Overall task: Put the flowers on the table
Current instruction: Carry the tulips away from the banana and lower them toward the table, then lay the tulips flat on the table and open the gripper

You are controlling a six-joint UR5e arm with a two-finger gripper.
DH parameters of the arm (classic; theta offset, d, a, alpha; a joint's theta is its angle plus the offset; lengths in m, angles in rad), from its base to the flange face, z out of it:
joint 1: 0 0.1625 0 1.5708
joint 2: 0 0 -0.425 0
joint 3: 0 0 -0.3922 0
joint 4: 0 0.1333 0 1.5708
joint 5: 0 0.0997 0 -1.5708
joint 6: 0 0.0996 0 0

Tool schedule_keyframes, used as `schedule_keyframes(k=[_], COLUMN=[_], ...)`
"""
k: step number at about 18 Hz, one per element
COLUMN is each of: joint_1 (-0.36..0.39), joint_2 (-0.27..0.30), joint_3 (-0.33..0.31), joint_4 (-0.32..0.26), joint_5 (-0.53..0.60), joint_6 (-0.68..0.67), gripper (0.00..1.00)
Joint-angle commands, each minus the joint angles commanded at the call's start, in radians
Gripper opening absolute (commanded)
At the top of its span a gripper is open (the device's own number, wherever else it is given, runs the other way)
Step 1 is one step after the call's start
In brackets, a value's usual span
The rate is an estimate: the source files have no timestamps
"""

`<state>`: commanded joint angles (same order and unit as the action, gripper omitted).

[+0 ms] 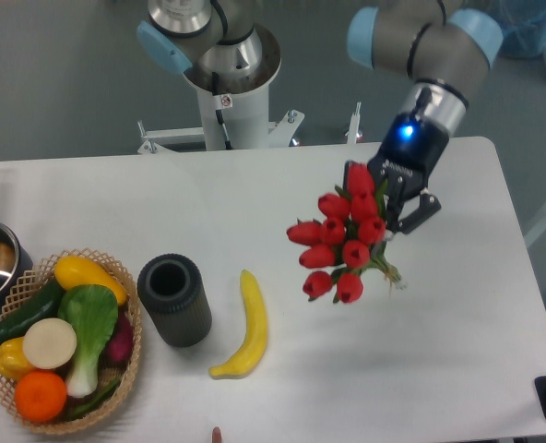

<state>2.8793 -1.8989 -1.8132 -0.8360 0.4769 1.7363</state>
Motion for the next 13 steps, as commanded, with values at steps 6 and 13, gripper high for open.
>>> schedule_keyframes(k=[6, 13], joint_1=[-0.005, -0.015], joint_2=[-0.035, -0.034], joint_3=[0.023, 0.029], joint_4=[0.002, 0.005], joint_5=[0.071, 0.19], joint_6=[0.062, 0.077], gripper=[0.41, 0.44])
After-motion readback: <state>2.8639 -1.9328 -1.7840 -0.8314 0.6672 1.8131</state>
